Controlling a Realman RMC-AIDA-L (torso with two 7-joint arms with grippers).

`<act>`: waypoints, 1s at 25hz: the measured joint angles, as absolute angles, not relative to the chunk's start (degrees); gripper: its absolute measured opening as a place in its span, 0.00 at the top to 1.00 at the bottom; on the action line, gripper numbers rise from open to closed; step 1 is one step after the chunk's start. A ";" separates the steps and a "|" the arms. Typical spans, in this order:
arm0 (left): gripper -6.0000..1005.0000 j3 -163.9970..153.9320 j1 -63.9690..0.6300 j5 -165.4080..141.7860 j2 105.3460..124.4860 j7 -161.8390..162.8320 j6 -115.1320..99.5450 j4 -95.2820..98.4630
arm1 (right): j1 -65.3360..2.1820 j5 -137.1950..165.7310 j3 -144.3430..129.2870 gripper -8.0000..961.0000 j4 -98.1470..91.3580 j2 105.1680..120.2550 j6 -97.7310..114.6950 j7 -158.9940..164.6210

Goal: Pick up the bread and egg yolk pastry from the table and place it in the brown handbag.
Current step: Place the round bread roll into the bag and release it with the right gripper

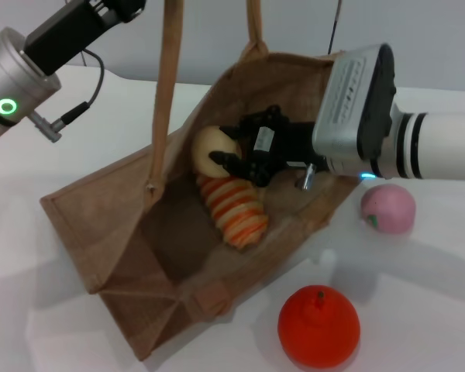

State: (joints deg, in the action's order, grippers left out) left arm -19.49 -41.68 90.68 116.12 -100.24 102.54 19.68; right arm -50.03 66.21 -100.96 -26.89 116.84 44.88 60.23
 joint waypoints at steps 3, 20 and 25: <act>0.87 -19.43 -41.22 91.21 116.07 -100.53 103.02 19.76 | -49.01 62.53 -102.60 0.59 -26.94 116.81 44.91 55.49; 0.87 -15.70 -36.19 94.16 115.69 -101.30 99.81 19.78 | -44.04 54.51 -99.02 0.16 -27.08 115.63 56.60 53.31; 0.87 -15.96 -35.79 93.45 115.66 -102.76 94.00 19.71 | -40.03 54.69 -91.81 0.16 -27.06 114.33 63.71 53.26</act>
